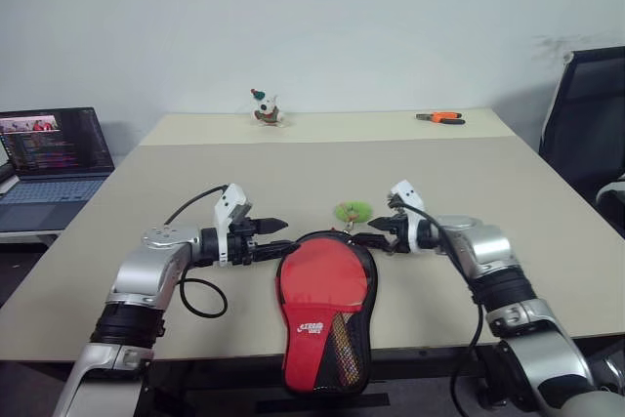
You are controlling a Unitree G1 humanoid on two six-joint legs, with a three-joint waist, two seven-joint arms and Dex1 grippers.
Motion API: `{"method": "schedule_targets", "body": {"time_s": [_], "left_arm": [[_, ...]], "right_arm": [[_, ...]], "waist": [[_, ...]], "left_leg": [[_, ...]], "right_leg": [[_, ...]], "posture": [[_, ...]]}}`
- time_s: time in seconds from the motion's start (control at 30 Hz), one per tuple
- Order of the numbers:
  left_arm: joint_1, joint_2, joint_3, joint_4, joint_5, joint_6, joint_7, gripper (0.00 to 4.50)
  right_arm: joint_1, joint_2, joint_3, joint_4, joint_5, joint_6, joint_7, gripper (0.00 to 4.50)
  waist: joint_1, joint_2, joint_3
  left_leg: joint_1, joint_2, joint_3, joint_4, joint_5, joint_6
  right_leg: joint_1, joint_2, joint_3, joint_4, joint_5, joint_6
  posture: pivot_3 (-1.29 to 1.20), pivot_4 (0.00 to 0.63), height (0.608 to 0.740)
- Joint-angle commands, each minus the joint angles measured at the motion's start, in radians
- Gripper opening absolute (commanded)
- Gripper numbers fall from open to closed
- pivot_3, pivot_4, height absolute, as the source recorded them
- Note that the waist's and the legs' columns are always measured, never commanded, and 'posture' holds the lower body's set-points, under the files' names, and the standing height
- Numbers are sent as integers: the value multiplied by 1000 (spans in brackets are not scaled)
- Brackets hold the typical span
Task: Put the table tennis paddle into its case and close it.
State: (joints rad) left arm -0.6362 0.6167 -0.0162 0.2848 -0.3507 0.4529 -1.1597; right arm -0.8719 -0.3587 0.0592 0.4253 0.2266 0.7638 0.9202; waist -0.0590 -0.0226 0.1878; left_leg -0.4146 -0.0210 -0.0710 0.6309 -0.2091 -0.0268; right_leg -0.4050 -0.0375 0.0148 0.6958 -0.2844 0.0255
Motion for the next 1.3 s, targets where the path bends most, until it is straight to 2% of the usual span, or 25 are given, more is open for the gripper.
{"method": "schedule_targets", "body": {"time_s": [0.03,0.27,0.43,0.77,1.1,1.2,1.3], "left_arm": [[-29,-26,-20,29,25,-46,7,3553],[-85,-125,-91,195,120,-170,37,3553],[-123,-169,-100,310,159,-242,52,3553],[-100,-156,-79,298,159,-244,52,3553],[-58,-136,-59,235,145,-214,73,3553],[-50,-135,-56,223,144,-207,78,3553],[-44,-134,-54,216,143,-204,82,3553]], "right_arm": [[-36,-38,-64,-29,47,20,-8,4323],[-133,14,-131,203,12,-98,-222,4323],[-210,105,-159,386,-1,-220,-361,4323],[-323,235,-187,727,-43,-480,-539,4323],[-347,288,-179,846,-120,-604,-662,4323],[-352,302,-178,853,-137,-620,-676,3736],[-356,312,-184,857,-140,-624,-680,2663]], "waist": [[4,0,0],[4,0,0],[0,0,0],[2,0,0],[-1,0,0],[-1,0,0],[-1,0,0]], "left_leg": [[0,0,0,0,0,0],[0,0,1,0,0,0],[0,0,2,0,0,0],[0,0,2,0,0,0],[0,0,2,-1,0,0],[0,0,2,-1,0,0],[0,0,2,-1,0,0]], "right_leg": [[0,0,0,0,0,0],[0,0,1,1,0,0],[-1,0,1,1,0,0],[-1,0,1,1,0,0],[-1,0,2,1,0,0],[-1,0,2,1,0,0],[-1,0,2,1,0,0]], "posture": [[0,150,740],[0,150,740],[0,150,740],[0,150,740],[0,150,740],[0,150,740],[0,150,740]]}}
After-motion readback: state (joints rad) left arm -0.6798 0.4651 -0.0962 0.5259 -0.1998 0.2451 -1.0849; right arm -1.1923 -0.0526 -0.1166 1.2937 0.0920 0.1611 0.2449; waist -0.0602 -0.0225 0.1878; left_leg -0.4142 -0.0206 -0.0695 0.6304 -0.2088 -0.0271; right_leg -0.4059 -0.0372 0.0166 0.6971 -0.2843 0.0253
